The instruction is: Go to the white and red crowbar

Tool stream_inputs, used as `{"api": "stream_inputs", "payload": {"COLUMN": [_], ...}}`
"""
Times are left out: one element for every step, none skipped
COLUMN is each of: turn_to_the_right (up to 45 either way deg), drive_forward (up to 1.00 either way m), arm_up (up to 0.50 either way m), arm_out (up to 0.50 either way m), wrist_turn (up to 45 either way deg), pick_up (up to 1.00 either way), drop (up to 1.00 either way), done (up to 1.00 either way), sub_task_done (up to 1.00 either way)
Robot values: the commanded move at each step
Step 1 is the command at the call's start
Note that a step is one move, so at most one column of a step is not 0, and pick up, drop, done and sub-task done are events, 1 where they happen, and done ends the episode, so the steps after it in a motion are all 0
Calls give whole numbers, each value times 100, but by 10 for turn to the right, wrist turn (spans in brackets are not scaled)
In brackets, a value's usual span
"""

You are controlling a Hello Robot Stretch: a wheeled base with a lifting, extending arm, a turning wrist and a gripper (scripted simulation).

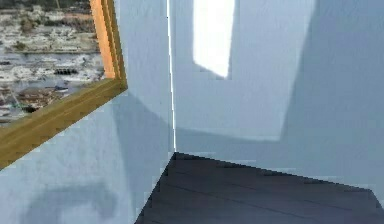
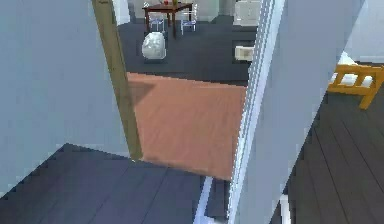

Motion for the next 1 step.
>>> {"api": "stream_inputs", "payload": {"turn_to_the_right": [450], "drive_forward": [0], "arm_up": [0], "arm_out": [0], "wrist_turn": [0], "pick_up": [0], "drop": [0], "done": [0], "sub_task_done": [0]}}
